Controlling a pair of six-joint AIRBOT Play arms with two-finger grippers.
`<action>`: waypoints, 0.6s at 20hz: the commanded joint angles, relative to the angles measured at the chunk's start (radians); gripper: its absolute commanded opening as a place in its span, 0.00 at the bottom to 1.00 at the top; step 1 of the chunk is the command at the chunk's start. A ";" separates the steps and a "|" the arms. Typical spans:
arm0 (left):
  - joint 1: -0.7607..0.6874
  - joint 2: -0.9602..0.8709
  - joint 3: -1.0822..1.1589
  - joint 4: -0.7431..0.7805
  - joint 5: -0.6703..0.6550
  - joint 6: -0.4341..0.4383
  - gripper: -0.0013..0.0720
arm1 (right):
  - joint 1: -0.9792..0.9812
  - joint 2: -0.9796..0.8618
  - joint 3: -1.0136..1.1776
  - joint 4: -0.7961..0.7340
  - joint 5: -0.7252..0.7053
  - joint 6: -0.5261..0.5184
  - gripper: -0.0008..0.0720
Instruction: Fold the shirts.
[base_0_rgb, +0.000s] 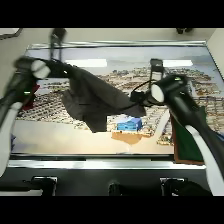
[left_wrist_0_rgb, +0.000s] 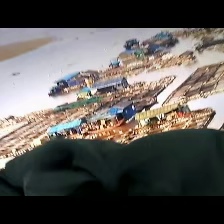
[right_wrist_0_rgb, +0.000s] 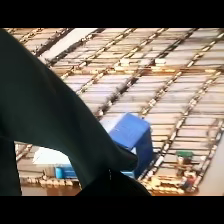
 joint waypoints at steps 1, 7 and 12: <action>0.000 -0.171 0.005 -0.077 -0.085 -0.058 0.76 | -0.111 -0.192 -0.006 0.248 -0.217 0.058 0.07; 0.200 -0.158 0.034 -0.175 -0.346 0.027 0.85 | -0.368 -0.200 0.003 0.347 -0.230 -0.016 0.07; 0.420 -0.125 -0.286 -0.502 -0.458 0.110 0.85 | -0.439 -0.225 -0.002 0.351 -0.135 -0.174 0.83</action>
